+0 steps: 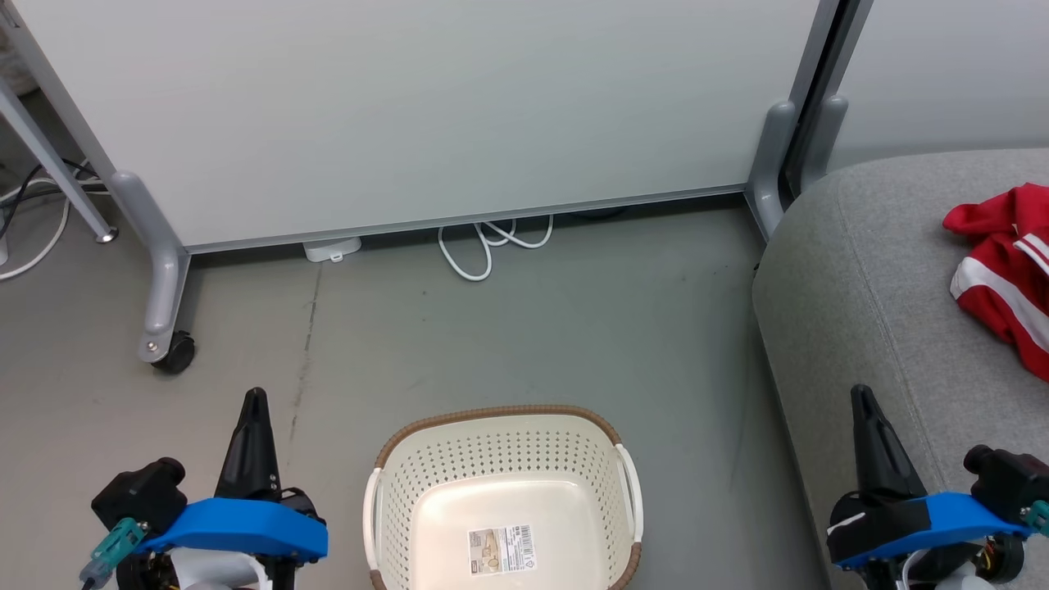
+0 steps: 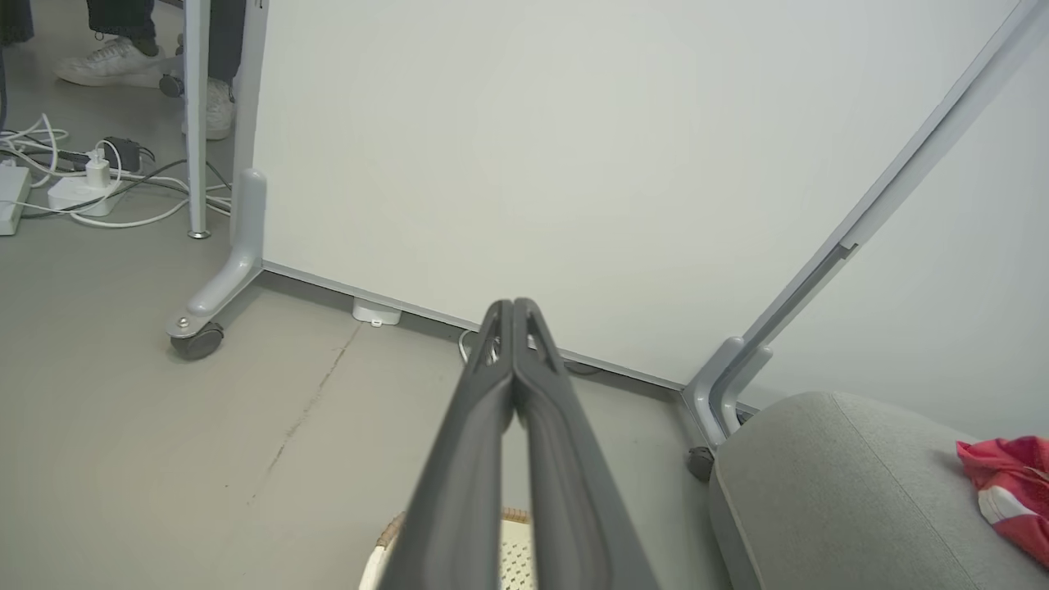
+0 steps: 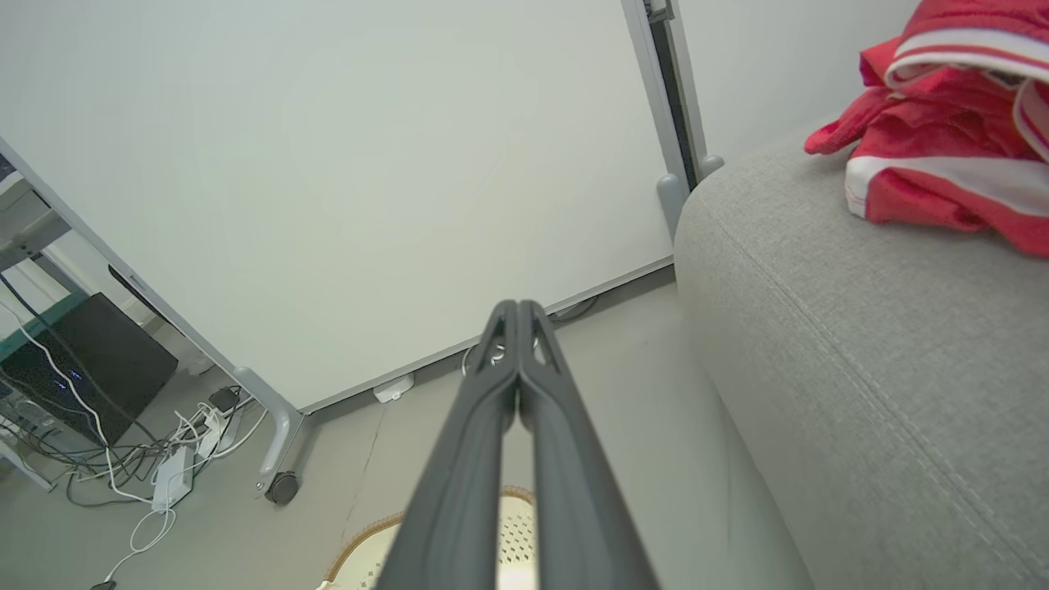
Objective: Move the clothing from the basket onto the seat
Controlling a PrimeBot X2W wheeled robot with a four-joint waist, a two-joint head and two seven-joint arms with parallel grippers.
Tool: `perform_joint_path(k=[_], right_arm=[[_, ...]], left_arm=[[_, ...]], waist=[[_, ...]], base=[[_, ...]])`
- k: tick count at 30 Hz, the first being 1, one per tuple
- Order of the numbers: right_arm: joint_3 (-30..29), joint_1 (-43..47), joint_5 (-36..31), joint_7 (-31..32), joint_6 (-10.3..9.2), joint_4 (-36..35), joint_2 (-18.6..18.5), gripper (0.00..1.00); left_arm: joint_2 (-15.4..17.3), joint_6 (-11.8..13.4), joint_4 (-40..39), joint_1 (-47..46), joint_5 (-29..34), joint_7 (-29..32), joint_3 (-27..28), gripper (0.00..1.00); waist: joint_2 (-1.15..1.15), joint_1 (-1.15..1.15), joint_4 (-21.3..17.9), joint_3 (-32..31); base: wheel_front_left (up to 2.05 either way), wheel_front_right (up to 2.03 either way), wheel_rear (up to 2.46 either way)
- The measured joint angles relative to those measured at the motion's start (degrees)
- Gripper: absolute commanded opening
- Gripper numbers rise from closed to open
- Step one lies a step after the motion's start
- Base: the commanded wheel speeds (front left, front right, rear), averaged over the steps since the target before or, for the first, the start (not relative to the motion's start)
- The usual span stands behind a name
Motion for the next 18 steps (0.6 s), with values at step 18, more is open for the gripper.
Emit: perform_joint_path(k=[18], right_arm=[[-0.53, -0.07, 16.57, 4.02, 0.00, -0.27, 0.00, 0.00]], left_arm=[[0.00, 0.00, -0.91, -0.01, -16.08, 4.00, 1.36, 0.00]], waist=[[0.00, 0.00, -0.20, -0.51]], base=[[0.00, 0.00, 0.00]])
